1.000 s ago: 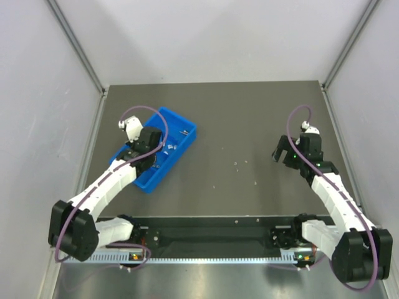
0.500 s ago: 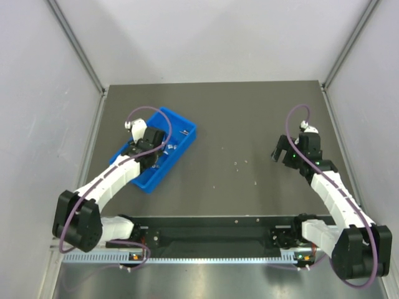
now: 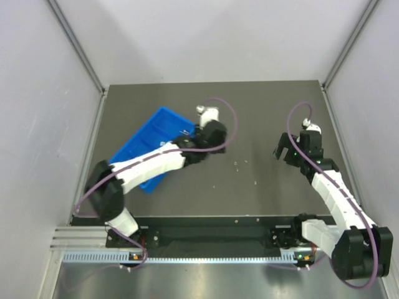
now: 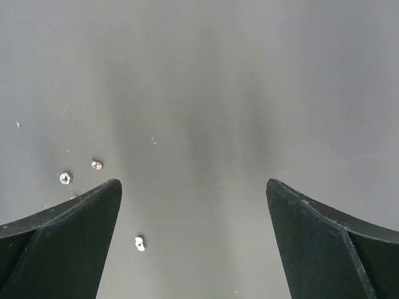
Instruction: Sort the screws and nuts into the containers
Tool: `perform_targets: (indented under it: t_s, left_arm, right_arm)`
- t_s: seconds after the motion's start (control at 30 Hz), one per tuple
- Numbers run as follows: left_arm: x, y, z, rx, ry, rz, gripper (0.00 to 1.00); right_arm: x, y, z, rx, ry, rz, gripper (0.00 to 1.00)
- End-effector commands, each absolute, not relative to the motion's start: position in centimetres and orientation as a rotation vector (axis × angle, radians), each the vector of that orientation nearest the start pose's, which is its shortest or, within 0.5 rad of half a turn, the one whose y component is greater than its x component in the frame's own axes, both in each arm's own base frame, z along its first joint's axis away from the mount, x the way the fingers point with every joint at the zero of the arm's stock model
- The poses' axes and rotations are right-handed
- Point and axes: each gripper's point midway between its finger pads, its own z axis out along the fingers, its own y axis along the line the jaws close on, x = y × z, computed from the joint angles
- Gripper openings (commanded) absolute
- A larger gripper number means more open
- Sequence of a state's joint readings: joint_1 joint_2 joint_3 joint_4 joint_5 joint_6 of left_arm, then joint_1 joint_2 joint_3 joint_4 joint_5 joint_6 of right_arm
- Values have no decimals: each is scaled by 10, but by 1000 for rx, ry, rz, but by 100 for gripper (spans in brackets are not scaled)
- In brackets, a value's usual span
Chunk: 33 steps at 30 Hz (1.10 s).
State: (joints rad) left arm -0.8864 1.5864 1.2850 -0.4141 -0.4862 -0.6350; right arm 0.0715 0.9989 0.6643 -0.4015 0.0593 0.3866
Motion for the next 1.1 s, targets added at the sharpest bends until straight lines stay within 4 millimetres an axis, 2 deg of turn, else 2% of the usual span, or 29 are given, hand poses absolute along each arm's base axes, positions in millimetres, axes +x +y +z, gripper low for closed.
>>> perform_targets:
  t_s: [0.0,0.03,0.07,0.1,0.13,0.2,0.23,0.27,0.37,0.53,0.77,1.07]
  left_arm:
    - [317,-354,150,166,2266,-370,61]
    - [312,-368,127,217,2310,-359,61]
    - [314,-381,129,224,2304,-381,60]
    - [312,-388,123,239,2316,-384,60]
    - [311,-395,105,260,2346,-364,60]
    - [313,-408,100,263,2353,-381,60]
    - [314,-411,85,275,2372,-357,60]
    - [317,-417,86,274,2363,-363,60]
    - [320,-420,66,291,2388,-322,57]
    - [324,-417,50,287,2400,-257,53]
    - [322,-405,39,272,2424,-192,51]
    - [316,-407,28,302,2450,-198,42]
  right_arm:
    - [292,21,136,404,2213,154,100]
    - [292,20,138,400,2207,149,99]
    - [291,19,138,400,2209,144,100]
    - [291,18,141,401,2204,140,100]
    - [291,18,142,401,2199,140,100]
    - [291,17,143,407,2198,137,100]
    - [291,18,142,406,2200,140,100]
    - [291,18,142,406,2202,142,100]
    - [290,18,138,403,2214,139,100]
    - [290,18,140,397,2208,142,100]
    - [288,18,137,396,2216,140,100]
    - [289,17,138,399,2215,133,100]
